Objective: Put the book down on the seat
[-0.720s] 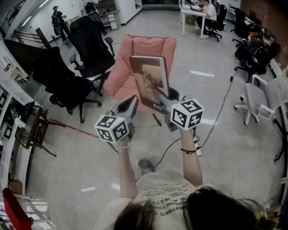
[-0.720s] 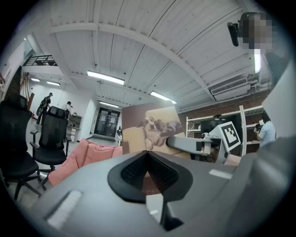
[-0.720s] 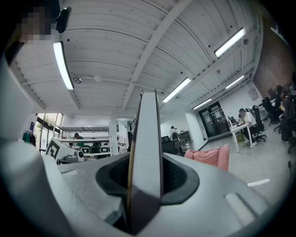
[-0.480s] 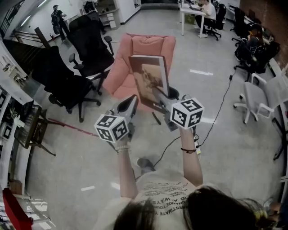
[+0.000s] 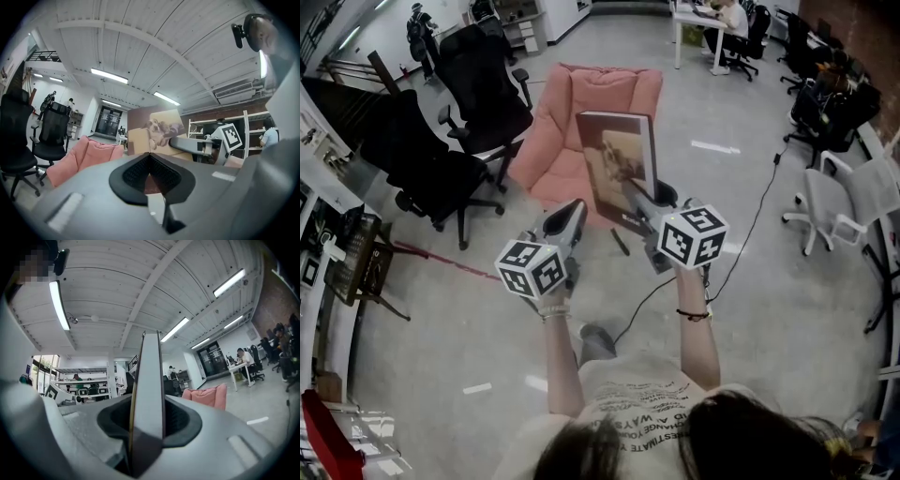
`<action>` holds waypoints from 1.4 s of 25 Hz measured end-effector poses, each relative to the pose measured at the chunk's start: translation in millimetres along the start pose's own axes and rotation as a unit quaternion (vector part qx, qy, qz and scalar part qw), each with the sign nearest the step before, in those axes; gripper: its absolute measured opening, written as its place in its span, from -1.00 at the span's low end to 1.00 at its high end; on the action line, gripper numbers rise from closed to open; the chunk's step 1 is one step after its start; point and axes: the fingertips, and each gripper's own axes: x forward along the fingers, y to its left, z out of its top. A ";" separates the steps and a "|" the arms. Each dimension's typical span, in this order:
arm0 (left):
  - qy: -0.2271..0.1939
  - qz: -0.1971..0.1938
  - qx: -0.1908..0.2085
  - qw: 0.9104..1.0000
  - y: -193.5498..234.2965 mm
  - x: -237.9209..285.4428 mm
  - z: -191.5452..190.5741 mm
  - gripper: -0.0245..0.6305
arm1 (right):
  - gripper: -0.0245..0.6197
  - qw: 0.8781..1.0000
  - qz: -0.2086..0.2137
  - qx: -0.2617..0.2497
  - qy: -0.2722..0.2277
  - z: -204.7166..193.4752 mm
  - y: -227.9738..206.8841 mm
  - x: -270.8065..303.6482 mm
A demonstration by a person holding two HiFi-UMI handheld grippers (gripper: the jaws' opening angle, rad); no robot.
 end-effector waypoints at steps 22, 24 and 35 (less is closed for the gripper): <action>0.055 -0.040 -0.032 0.997 176.7 118.6 -4.3 -0.96 | -0.47 0.997 -0.046 0.053 0.037 -46.3 -87.9 175.6; 0.060 -0.046 -0.030 0.997 193.5 127.2 -1.7 -0.96 | -0.47 0.996 -0.054 0.053 0.038 -46.0 -95.8 192.7; 0.036 -0.055 -0.028 0.997 252.4 148.8 18.3 -0.96 | -0.47 0.994 -0.074 0.057 0.056 -57.3 -114.6 244.6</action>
